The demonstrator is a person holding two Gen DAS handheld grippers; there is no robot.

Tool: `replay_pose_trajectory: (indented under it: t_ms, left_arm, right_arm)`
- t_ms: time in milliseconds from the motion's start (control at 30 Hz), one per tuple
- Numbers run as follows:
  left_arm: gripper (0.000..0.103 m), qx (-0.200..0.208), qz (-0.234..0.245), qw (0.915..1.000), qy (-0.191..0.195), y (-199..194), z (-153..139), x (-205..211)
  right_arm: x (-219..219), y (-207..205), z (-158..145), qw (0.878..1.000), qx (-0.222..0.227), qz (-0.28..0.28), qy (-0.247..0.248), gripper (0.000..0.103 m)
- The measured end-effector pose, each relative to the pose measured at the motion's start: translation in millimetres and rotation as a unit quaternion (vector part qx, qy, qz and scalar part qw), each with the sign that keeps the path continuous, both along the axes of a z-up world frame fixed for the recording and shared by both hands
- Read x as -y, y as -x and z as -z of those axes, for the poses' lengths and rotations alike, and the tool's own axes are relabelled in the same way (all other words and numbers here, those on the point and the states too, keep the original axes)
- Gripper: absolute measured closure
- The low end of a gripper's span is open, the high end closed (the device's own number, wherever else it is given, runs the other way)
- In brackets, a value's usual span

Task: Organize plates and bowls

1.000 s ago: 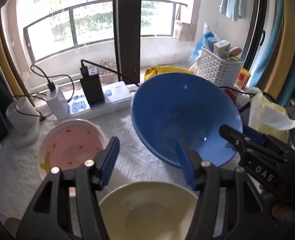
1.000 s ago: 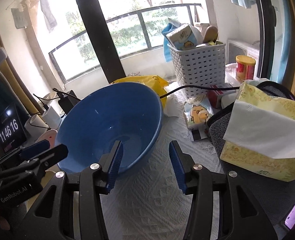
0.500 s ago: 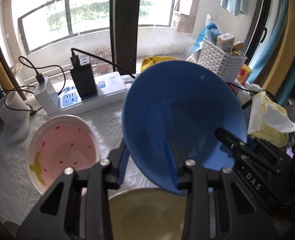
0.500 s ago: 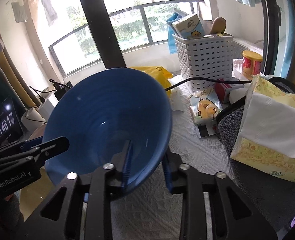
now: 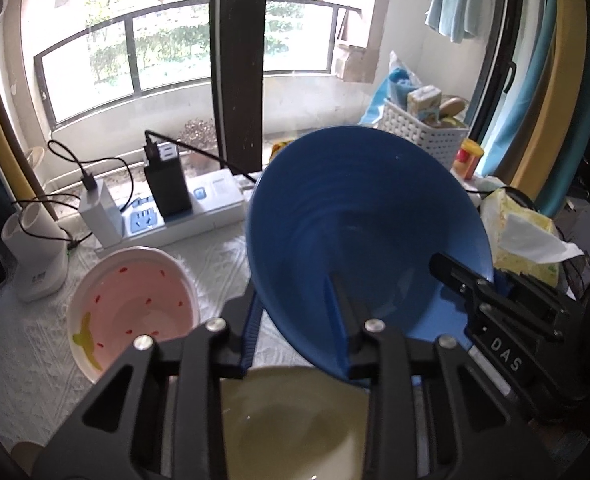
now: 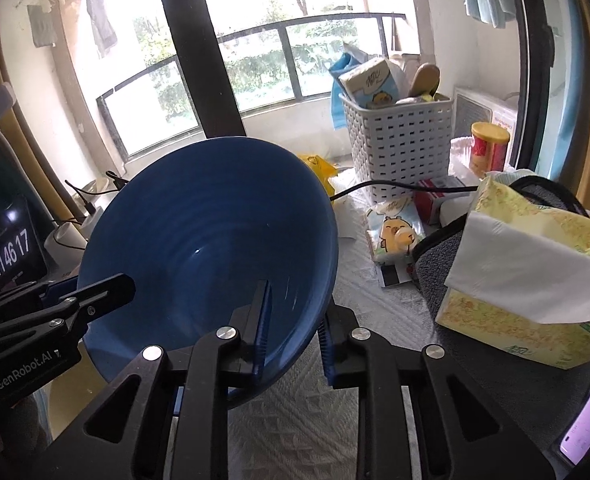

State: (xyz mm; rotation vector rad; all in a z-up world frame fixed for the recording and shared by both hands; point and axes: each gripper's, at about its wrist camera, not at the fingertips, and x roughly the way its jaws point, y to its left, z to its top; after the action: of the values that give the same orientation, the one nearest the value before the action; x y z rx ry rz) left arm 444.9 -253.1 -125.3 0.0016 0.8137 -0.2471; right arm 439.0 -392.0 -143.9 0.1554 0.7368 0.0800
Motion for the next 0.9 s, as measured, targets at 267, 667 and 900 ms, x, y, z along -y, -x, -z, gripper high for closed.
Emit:
replay_pose_trajectory:
  t_ms: [267, 667, 900]
  left_arm:
    - [0.072, 0.022, 0.004, 0.9997, 0.004, 20.7, -15.6, -2.8]
    - [0.072, 0.046, 0.012, 0.9988, 0.01, 50.4, -36.1, -9.0]
    - [0.072, 0.056, 0.016, 0.9982, 0.014, 69.8, -42.8, -14.3]
  right_arm:
    - [-3.9, 16.3, -19.7, 1.0, 0.019, 0.001, 0.008, 0.08]
    - [-8.9, 47.9, -44.4, 0.999, 0.038, 0.006, 0.018, 0.08]
    - [-15.4, 66.1, -53.0, 0.999, 0.043, 0.007, 0.024, 0.08]
